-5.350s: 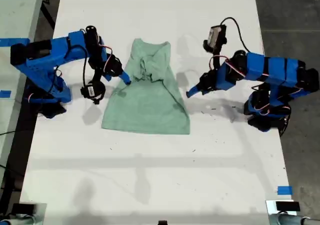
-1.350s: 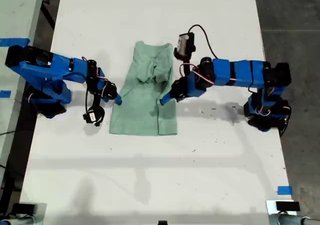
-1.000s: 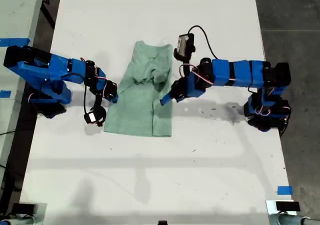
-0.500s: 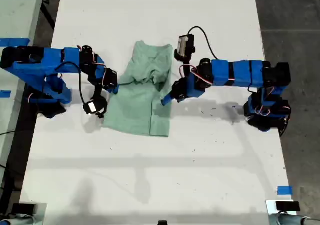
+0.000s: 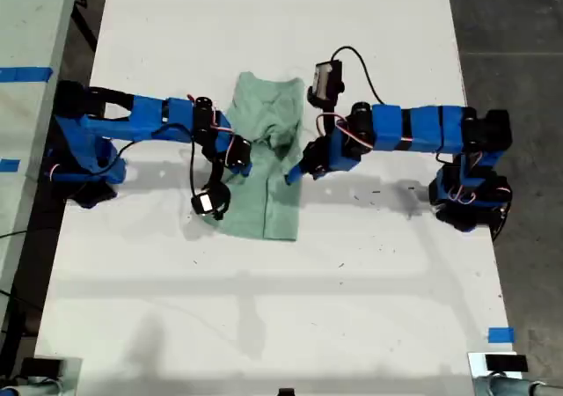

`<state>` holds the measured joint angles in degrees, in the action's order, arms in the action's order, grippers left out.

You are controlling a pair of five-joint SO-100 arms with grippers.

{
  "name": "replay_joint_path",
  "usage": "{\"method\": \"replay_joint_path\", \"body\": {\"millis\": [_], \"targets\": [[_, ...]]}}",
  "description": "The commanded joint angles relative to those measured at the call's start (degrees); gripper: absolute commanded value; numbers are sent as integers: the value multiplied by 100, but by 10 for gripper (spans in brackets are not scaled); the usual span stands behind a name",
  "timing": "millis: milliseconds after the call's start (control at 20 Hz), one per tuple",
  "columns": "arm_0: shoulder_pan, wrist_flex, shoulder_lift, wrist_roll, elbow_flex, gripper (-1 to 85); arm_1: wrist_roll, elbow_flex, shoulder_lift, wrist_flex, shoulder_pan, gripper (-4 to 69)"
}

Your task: Fold tshirt

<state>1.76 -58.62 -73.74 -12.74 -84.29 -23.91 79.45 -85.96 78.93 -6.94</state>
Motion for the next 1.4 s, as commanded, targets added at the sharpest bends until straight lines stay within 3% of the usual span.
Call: {"method": "replay_joint_path", "body": {"millis": [0, 50, 150, 200, 350, 800, 1100, 1350], "targets": [[-35, 246, 659, -26, 633, 1, -44, 9, -598, -141, -70, 222], [-105, 281, 932, -26, 686, 15, -44, 53, -624, -149, -62, 222], [-272, 158, 1406, 35, 800, 197, -35, 114, -677, -158, -53, 222], [-290, 70, 1485, 97, 809, 243, -35, 141, -712, -158, -53, 222], [-237, -264, 1213, 193, 800, 283, -18, 255, -800, -185, -62, 221], [-105, -1854, -1811, 237, -114, 265, 44, 448, -976, -185, 9, 221], [545, -1907, -4403, 1301, -2681, 248, 396, 984, -1608, 44, 334, 227], [1002, -1696, -4087, 1547, -2646, 245, 606, 773, -1362, 62, 642, 235]]}}
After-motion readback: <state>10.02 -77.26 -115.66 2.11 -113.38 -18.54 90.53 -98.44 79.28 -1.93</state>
